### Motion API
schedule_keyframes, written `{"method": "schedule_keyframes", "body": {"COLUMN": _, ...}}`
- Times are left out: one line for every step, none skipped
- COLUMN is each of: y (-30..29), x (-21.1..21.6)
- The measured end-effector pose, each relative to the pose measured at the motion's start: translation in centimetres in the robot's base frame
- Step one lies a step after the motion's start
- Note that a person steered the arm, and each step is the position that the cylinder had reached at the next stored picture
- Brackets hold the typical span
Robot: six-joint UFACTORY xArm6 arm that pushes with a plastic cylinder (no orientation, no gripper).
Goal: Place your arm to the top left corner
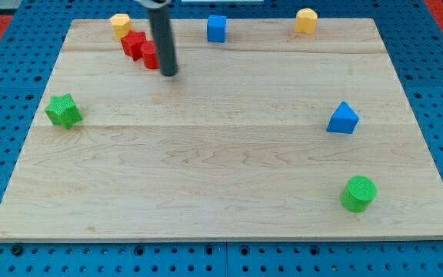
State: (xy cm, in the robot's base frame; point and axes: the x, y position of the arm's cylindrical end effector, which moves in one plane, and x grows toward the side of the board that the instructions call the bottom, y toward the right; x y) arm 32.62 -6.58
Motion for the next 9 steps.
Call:
{"method": "schedule_keyframes", "body": {"y": 2.4, "x": -0.5}}
{"method": "schedule_keyframes", "body": {"y": 2.4, "x": -1.2}}
{"method": "schedule_keyframes", "body": {"y": -1.9, "x": 1.4}}
{"method": "schedule_keyframes", "body": {"y": -12.0, "x": 2.7}}
{"method": "schedule_keyframes", "body": {"y": -20.6, "x": 1.3}}
{"method": "schedule_keyframes", "body": {"y": -23.8, "x": 0.1}}
{"method": "schedule_keyframes", "body": {"y": -23.8, "x": 0.2}}
{"method": "schedule_keyframes", "body": {"y": -23.8, "x": 0.2}}
{"method": "schedule_keyframes", "body": {"y": -23.8, "x": 0.4}}
